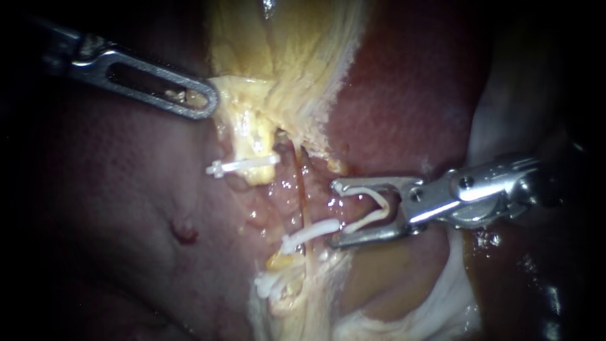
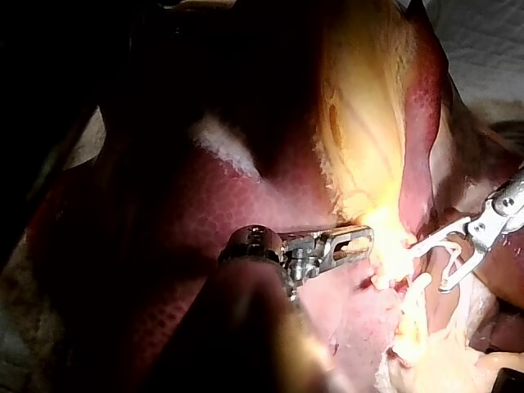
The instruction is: Clipping second clip right tube
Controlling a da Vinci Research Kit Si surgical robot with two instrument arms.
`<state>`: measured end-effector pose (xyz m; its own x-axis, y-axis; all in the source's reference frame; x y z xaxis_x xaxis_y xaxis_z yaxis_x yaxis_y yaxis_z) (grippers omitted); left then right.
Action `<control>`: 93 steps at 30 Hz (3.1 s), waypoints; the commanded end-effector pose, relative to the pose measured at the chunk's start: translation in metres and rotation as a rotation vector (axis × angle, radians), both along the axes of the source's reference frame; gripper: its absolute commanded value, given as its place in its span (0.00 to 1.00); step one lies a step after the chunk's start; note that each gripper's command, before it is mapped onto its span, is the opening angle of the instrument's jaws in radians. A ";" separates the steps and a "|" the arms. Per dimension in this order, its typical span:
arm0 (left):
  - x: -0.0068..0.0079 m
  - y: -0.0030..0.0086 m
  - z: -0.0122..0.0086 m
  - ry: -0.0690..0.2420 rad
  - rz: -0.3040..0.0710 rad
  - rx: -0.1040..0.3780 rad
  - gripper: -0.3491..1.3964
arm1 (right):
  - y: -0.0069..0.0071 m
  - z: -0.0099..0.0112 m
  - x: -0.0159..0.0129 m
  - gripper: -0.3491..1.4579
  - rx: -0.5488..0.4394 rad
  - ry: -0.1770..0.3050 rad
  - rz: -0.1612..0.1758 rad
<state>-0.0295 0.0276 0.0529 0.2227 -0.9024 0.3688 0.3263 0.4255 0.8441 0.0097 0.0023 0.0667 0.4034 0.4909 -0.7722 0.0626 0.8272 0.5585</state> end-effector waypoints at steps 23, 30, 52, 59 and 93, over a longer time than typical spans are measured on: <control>-0.0003 -0.0001 0.0000 0.004 -0.005 -0.002 0.00 | -0.0010 0.0033 0.0039 0.47 0.107 0.024 -0.012; -0.0005 -0.0001 0.0000 0.005 -0.006 -0.002 0.00 | -0.0013 0.0040 0.0050 0.47 0.154 0.059 -0.024; -0.0006 -0.0001 0.0002 0.005 -0.006 -0.003 0.00 | -0.0013 0.0031 0.0054 0.47 0.252 0.165 -0.018; -0.0005 -0.0001 0.0002 0.005 -0.006 -0.003 0.00 | -0.0018 0.0015 0.0056 0.47 0.294 0.214 -0.040; -0.0006 0.0000 0.0003 0.005 -0.007 -0.003 0.00 | -0.0015 -0.0005 0.0046 0.32 0.339 0.268 -0.050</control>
<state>-0.0301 0.0276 0.0533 0.2190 -0.9027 0.3704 0.3330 0.4260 0.8412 0.0141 0.0009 0.0662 0.2398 0.7197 -0.6515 0.2765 0.5927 0.7565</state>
